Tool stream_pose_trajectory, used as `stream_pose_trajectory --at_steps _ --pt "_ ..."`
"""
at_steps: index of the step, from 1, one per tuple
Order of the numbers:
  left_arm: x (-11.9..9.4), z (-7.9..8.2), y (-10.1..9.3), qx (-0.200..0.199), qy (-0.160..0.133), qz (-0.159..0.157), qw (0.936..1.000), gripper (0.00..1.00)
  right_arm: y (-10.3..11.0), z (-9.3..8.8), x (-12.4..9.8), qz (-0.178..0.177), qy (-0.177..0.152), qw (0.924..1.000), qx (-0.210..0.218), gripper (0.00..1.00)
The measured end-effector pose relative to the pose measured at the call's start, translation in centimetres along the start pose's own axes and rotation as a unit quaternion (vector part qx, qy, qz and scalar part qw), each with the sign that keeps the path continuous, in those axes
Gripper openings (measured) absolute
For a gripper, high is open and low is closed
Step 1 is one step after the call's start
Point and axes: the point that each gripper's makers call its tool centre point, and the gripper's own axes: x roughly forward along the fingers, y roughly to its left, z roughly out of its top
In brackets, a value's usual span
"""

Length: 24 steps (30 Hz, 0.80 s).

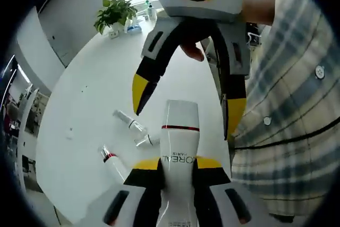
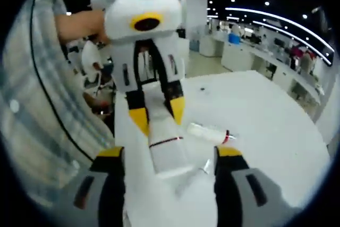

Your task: Arrange the skincare products in the storage area until every visible bottle or jar stands upright without overlapping.

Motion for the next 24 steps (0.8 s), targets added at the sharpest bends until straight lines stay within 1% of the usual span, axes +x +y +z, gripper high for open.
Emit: stream_pose_trajectory --at_steps 3,7,9,11,14,16,18,20,21,22,24 --pt "0.1 0.4 -0.1 0.003 0.001 0.001 1.0 0.2 0.2 -0.4 0.5 0.0 0.028 0.9987 -0.042 0.6" --pt "0.3 0.6 -0.1 0.005 0.009 0.004 0.9999 0.2 0.7 -0.3 0.9 0.007 0.041 0.9978 -0.05 0.49" --pt "0.4 0.6 -0.1 0.008 0.018 0.006 0.9998 0.2 0.5 -0.4 0.9 -0.002 0.056 0.9963 -0.066 0.47" --pt "0.4 0.7 -0.1 0.008 0.021 0.007 0.9997 0.2 0.4 -0.6 1.0 -0.008 0.07 0.9941 -0.082 0.45" --pt "0.5 0.8 -0.1 0.007 0.024 0.008 0.9997 0.2 0.3 -0.7 1.2 -0.012 0.084 0.9921 -0.092 0.45" --pt "0.4 0.9 -0.2 0.009 0.027 0.012 0.9995 0.21 0.3 -0.7 1.3 -0.013 0.09 0.9897 -0.111 0.42" --pt "0.3 1.2 -0.3 0.008 0.024 0.015 0.9996 0.21 0.3 -0.4 1.4 -0.015 0.093 0.9866 -0.133 0.36" --pt "0.3 1.4 -0.5 0.012 0.023 0.015 0.9996 0.21 0.2 0.0 1.4 -0.024 0.09 0.9847 -0.147 0.31" --pt "0.4 1.4 -0.5 0.013 0.021 0.017 0.9996 0.21 0.3 0.2 1.4 -0.023 0.086 0.9846 -0.15 0.31" --pt "0.5 1.7 -0.4 0.014 0.013 0.017 0.9997 0.21 0.3 0.0 1.5 -0.025 0.092 0.9844 -0.148 0.31" --pt "0.5 1.7 -0.4 0.01 0.016 0.02 0.9996 0.21 0.2 -0.1 1.4 -0.031 0.094 0.984 -0.148 0.32"
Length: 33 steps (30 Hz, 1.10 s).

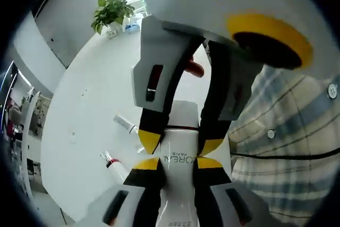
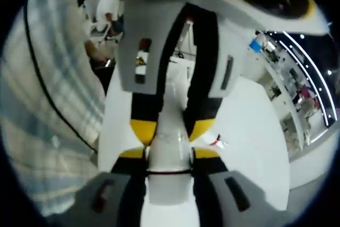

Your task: Arrange the skincare products in the storage area until every visible bottle or jar stands upright without overlapping.

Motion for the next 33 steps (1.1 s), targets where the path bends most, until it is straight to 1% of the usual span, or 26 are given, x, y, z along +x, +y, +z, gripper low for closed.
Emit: stream_pose_trajectory --at_steps 3,7,12,14,16,17,21,24,27,33 --pt "0.1 0.2 -0.1 0.006 0.002 0.0 1.0 0.21 0.1 -0.3 -0.1 -0.007 0.003 1.0 0.002 0.32" --pt "0.3 0.4 -0.2 0.013 0.003 -0.003 0.9999 0.21 0.2 -1.0 -0.1 -0.018 0.013 0.9997 -0.012 0.32" --pt "0.3 0.8 -0.2 0.018 -0.003 -0.004 0.9998 0.21 -0.1 -1.3 -0.6 -0.031 0.012 0.9994 -0.01 0.31" --pt "0.3 0.9 -0.2 0.025 -0.009 -0.002 0.9997 0.22 -0.2 -1.4 -0.7 -0.038 0.011 0.9992 -0.012 0.3" --pt "0.5 0.8 -0.3 0.026 -0.013 -0.004 0.9996 0.22 -0.2 -1.4 -0.7 -0.036 0.011 0.9992 -0.01 0.3" --pt "0.6 0.9 -0.1 0.031 -0.019 0.002 0.9993 0.22 -0.3 -1.6 -0.7 -0.042 0.014 0.9989 -0.015 0.29" --pt "0.7 0.7 0.0 0.042 -0.027 0.011 0.9987 0.24 -0.5 -1.5 -0.6 -0.049 0.015 0.9983 -0.026 0.29" --pt "0.8 0.4 0.2 0.041 -0.042 0.019 0.9981 0.26 -0.7 -1.3 -0.4 -0.053 0.013 0.9979 -0.036 0.29" --pt "1.0 0.0 0.2 0.037 -0.048 0.022 0.9979 0.28 -0.5 -1.1 -0.1 -0.048 0.014 0.9977 -0.046 0.29" --pt "2.0 -1.0 -0.2 0.026 -0.051 0.026 0.998 0.29 0.3 -1.2 1.0 -0.025 0.033 0.9966 -0.071 0.29"
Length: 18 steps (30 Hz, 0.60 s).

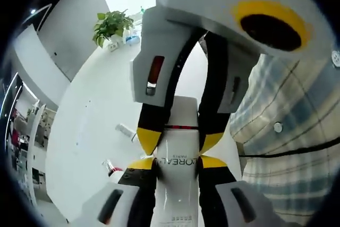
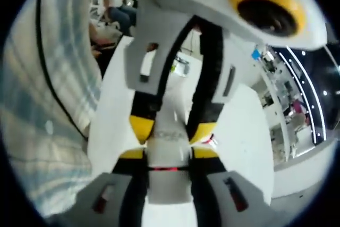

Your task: Arrange the skincare products in the storage area until every visible bottle or jar stands upright without overlapping.

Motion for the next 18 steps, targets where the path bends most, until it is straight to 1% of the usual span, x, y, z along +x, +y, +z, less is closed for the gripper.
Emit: stream_pose_trajectory --at_steps 2,4,5,6,8,9,11,14,16,18 --pt "0.4 -0.3 -0.3 -0.01 -0.004 -0.004 0.9999 0.29 0.6 -0.2 0.5 0.014 0.005 0.9999 0.001 0.29" --pt "1.0 -0.9 -0.7 -0.013 -0.006 -0.004 0.9999 0.29 1.1 -0.4 1.1 0.02 0.007 0.9998 0.003 0.29" --pt "1.5 -1.4 -1.2 -0.024 -0.006 -0.008 0.9997 0.29 2.0 -0.7 1.8 0.034 0.009 0.9994 0.007 0.29" --pt "1.8 -1.8 -1.5 -0.033 -0.004 -0.011 0.9994 0.29 2.4 -0.8 2.1 0.038 0.008 0.9992 0.008 0.29" --pt "2.5 -2.5 -2.5 -0.044 -0.004 -0.018 0.9989 0.29 3.5 -1.0 2.7 0.052 0.006 0.9986 0.012 0.29" --pt "2.8 -2.8 -2.9 -0.047 -0.003 -0.022 0.9987 0.29 4.4 -1.0 3.0 0.062 0.002 0.9979 0.017 0.29" --pt "3.5 -3.3 -4.0 -0.051 -0.006 -0.027 0.9983 0.29 5.3 -1.3 3.4 0.066 -0.001 0.9977 0.018 0.29" --pt "4.2 -3.4 -4.9 -0.058 -0.014 -0.031 0.9977 0.3 6.4 -1.6 3.6 0.075 0.003 0.997 0.017 0.29" --pt "4.5 -3.4 -5.4 -0.06 -0.019 -0.031 0.9975 0.3 6.9 -1.5 3.5 0.081 0.009 0.9966 0.008 0.29" --pt "4.6 -3.4 -6.0 -0.068 -0.024 -0.035 0.9968 0.3 7.4 -1.6 3.4 0.098 0.011 0.9951 0.009 0.29"
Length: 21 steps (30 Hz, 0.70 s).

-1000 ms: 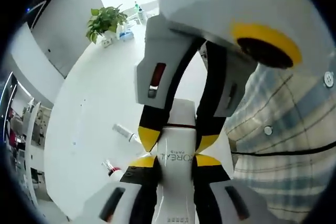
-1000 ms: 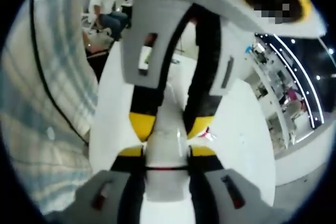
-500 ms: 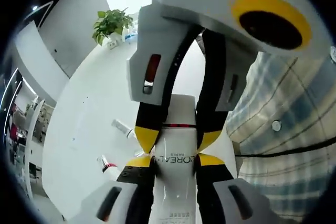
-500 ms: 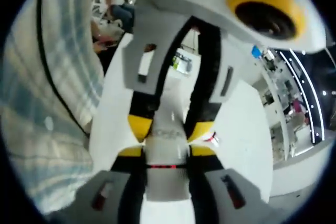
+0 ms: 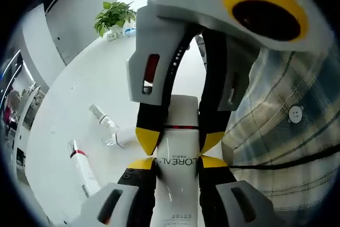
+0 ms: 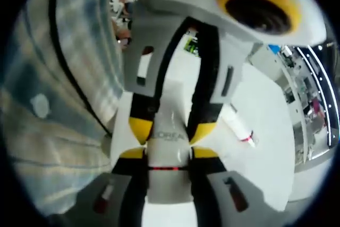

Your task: Arrange the skincare products in the storage area until every visible bottle or jar stands upright without overlapping.

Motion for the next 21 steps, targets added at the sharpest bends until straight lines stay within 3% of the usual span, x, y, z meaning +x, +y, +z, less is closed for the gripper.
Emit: stream_pose_trajectory --at_steps 2,6,11,13,14,17,19,21 --pt "0.0 -0.1 0.1 0.01 -0.004 0.012 0.9999 0.3 0.0 0.0 0.1 -0.008 0.005 0.9997 -0.021 0.29" --pt "-0.3 -1.2 0.0 0.013 0.002 0.022 0.9997 0.3 0.2 -0.1 0.4 -0.001 0.011 0.9997 -0.022 0.29" --pt "-1.4 -3.9 0.2 -0.015 0.026 0.041 0.9987 0.3 0.4 -0.8 0.7 0.004 0.027 0.9992 -0.028 0.29" --pt "-2.1 -4.4 0.4 -0.059 0.009 0.054 0.9968 0.3 0.3 -1.0 0.6 0.004 0.027 0.9993 -0.024 0.29" --pt "-2.3 -4.6 0.4 -0.083 -0.001 0.055 0.995 0.3 0.3 -1.1 0.6 0.004 0.028 0.9994 -0.022 0.29" --pt "-3.3 -4.9 1.0 -0.173 -0.045 0.069 0.9814 0.32 0.2 -1.5 0.5 0.004 0.029 0.9995 -0.014 0.29" --pt "-3.8 -4.9 1.3 -0.198 -0.066 0.078 0.9749 0.34 0.1 -1.6 0.5 0.002 0.029 0.9995 -0.011 0.29" --pt "-4.5 -5.0 2.0 -0.237 -0.094 0.091 0.9627 0.36 0.0 -1.7 0.3 0.002 0.025 0.9997 -0.002 0.29"
